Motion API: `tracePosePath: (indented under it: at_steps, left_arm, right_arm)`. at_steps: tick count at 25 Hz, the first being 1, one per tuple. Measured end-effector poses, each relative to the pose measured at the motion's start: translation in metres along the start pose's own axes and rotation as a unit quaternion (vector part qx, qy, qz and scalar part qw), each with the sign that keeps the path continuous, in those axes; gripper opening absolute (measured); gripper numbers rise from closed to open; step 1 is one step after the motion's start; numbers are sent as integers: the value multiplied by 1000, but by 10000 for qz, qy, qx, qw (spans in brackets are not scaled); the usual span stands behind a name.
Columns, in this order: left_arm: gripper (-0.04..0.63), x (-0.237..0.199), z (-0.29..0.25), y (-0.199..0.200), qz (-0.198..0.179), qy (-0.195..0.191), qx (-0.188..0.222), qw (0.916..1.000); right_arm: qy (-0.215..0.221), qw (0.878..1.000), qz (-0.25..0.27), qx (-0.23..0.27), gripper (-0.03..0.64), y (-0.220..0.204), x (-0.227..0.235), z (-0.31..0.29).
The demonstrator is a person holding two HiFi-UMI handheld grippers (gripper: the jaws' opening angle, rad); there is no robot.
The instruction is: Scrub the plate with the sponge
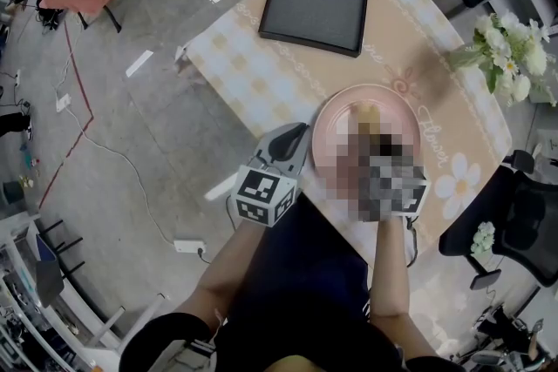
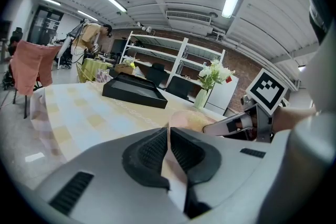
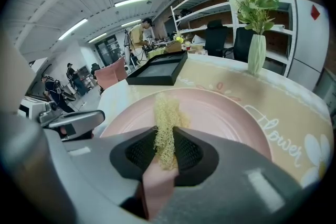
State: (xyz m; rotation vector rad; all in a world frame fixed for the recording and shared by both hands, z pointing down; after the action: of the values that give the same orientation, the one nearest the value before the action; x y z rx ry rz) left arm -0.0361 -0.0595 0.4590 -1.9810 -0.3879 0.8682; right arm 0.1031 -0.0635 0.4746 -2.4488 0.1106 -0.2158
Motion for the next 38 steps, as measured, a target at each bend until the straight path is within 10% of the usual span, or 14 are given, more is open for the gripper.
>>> tracePosePath:
  at_steps: [38]
  left_arm:
    - [25,-1,0,-1,-25,-2,-42,10000]
  right_arm:
    - [-811,9939,-743,30,80,7,65,4]
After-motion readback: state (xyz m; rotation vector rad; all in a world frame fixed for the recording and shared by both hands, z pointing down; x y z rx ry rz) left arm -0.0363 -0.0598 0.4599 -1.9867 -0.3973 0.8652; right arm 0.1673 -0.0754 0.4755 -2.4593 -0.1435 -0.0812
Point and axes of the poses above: the fingertips, and each gripper's own axes: z backward along the fingers, x to its right, y out of its top, the point moved 1 cm from there along z, backward along the fingers, and after that the axes turned 9 degrees about -y, right-handed, at the moved point
